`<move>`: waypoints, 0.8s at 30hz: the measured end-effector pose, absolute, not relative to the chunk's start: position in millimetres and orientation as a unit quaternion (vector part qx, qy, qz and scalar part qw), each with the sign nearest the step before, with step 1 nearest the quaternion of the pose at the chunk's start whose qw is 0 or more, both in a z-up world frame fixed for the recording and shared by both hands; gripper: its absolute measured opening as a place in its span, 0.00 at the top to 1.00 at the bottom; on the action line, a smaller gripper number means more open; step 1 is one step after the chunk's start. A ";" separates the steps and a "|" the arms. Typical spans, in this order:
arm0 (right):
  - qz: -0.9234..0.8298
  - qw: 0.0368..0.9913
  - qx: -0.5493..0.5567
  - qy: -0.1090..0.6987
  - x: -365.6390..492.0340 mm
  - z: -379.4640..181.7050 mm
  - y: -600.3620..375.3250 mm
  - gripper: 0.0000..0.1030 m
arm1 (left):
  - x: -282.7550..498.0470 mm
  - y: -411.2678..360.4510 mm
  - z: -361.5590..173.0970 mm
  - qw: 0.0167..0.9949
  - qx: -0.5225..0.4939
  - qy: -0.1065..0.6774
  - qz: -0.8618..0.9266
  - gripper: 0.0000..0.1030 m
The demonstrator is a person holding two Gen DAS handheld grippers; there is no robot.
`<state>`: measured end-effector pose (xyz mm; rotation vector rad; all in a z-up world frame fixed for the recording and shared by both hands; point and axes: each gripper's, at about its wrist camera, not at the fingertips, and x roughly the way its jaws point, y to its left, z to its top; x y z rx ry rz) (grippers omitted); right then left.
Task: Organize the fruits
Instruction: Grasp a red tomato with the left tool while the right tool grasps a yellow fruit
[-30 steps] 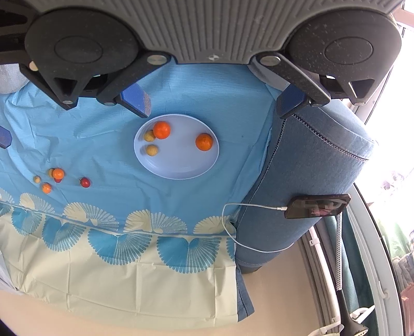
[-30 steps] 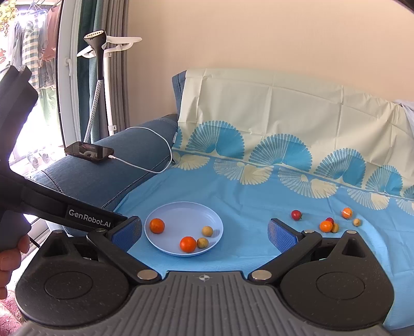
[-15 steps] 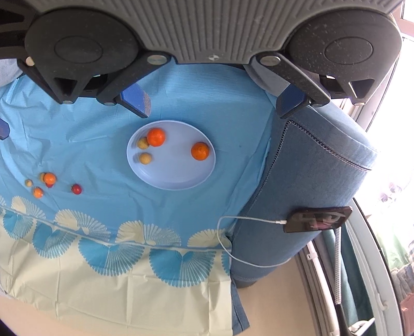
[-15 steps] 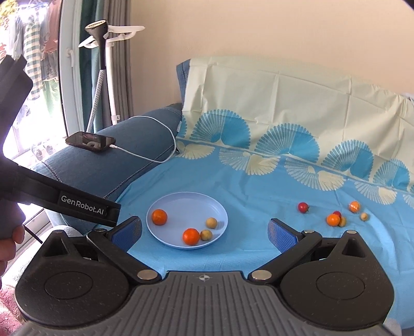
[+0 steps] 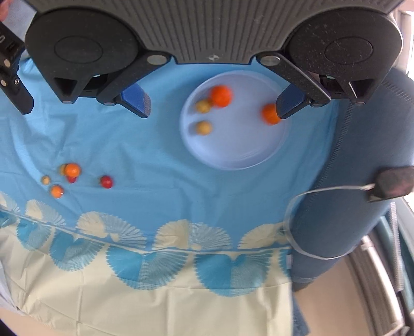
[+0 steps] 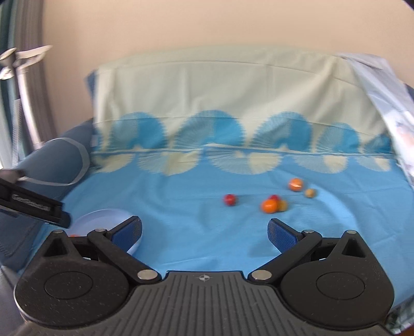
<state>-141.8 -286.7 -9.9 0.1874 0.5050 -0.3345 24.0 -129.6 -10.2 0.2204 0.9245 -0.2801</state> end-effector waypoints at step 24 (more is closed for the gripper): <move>-0.354 0.866 0.169 0.309 62.3 -211.3 -598.5 0.00 | 217.9 -411.7 -212.2 0.834 0.126 0.505 -0.184 0.00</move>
